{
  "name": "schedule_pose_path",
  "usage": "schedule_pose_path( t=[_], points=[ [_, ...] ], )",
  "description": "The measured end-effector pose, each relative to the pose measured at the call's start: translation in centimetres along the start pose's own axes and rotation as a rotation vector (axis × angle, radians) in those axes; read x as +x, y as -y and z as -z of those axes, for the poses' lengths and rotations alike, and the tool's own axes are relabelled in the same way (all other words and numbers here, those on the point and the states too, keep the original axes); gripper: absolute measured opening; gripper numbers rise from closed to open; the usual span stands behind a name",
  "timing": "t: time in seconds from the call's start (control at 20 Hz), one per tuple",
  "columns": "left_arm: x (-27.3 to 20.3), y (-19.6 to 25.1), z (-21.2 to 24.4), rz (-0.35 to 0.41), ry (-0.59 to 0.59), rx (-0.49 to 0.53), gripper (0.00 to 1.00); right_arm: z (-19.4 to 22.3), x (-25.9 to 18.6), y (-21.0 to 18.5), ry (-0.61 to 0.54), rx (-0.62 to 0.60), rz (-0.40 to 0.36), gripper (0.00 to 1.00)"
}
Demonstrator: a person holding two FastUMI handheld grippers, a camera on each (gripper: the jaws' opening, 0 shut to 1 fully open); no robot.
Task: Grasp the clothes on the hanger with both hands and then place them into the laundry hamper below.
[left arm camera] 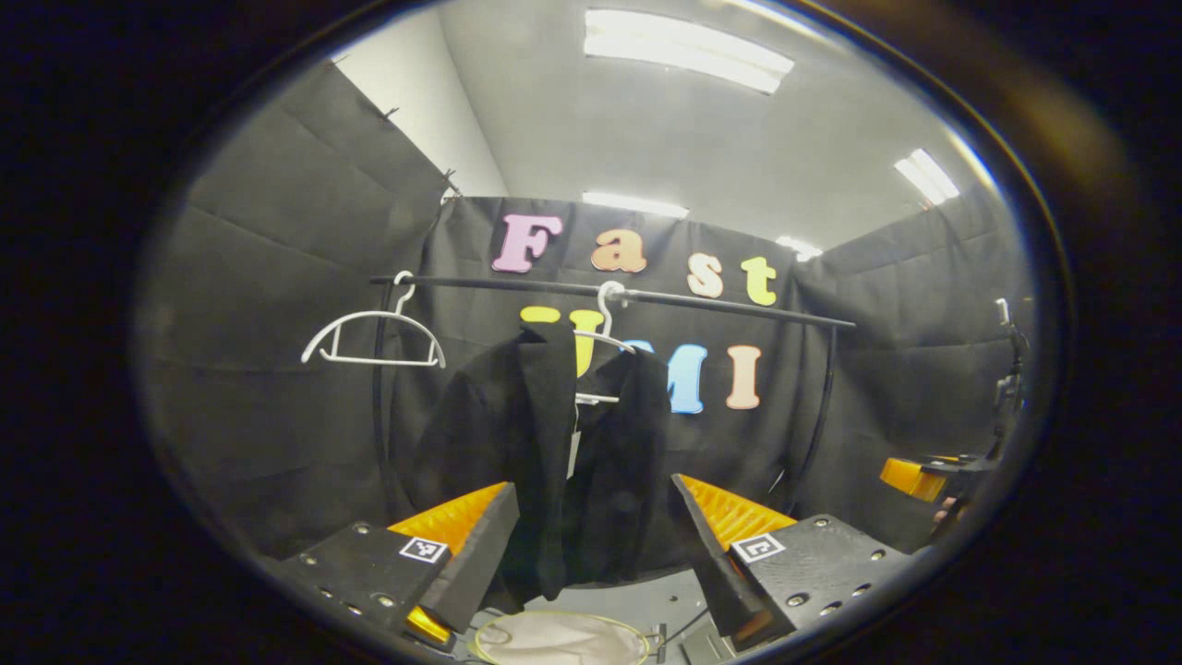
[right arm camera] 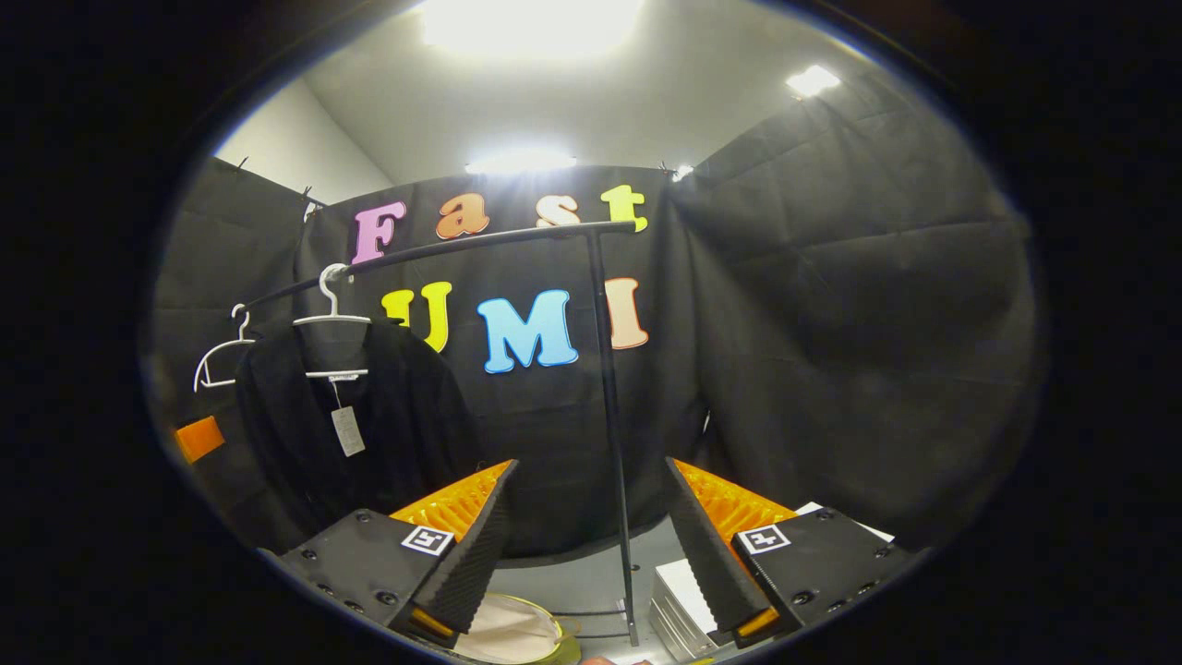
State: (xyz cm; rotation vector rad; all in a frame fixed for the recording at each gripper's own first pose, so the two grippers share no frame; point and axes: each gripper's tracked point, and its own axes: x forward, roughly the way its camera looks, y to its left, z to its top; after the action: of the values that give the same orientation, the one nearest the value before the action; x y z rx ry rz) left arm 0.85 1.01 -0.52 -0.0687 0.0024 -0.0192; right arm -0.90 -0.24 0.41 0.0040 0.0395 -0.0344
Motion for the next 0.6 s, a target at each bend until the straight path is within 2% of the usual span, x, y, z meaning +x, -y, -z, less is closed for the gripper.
schedule_pose_path(
  t=[0.1,0.15,0.2,0.3,0.6],
  points=[
    [0.6,0.1,0.5,-0.016,0.003,-0.004,0.96,0.6,0.0,0.2,-0.02,0.004,0.0,0.96],
    [0.9,0.2,0.8,-0.025,-0.001,-0.016,0.96,0.8,0.1,0.1,-0.031,0.017,-0.002,0.92],
    [1.1,0.4,1.2,-0.033,-0.007,-0.03,0.95,1.2,0.2,0.1,-0.043,0.029,-0.004,0.96],
    [1.6,0.4,1.8,-0.045,-0.025,-0.042,0.95,2.1,0.8,0.3,-0.063,0.033,0.0,0.96],
    [3.9,-1.5,1.7,-0.134,-0.052,-0.007,0.94,2.8,4.5,-1.8,-0.071,0.019,-0.049,0.96]
  ],
)
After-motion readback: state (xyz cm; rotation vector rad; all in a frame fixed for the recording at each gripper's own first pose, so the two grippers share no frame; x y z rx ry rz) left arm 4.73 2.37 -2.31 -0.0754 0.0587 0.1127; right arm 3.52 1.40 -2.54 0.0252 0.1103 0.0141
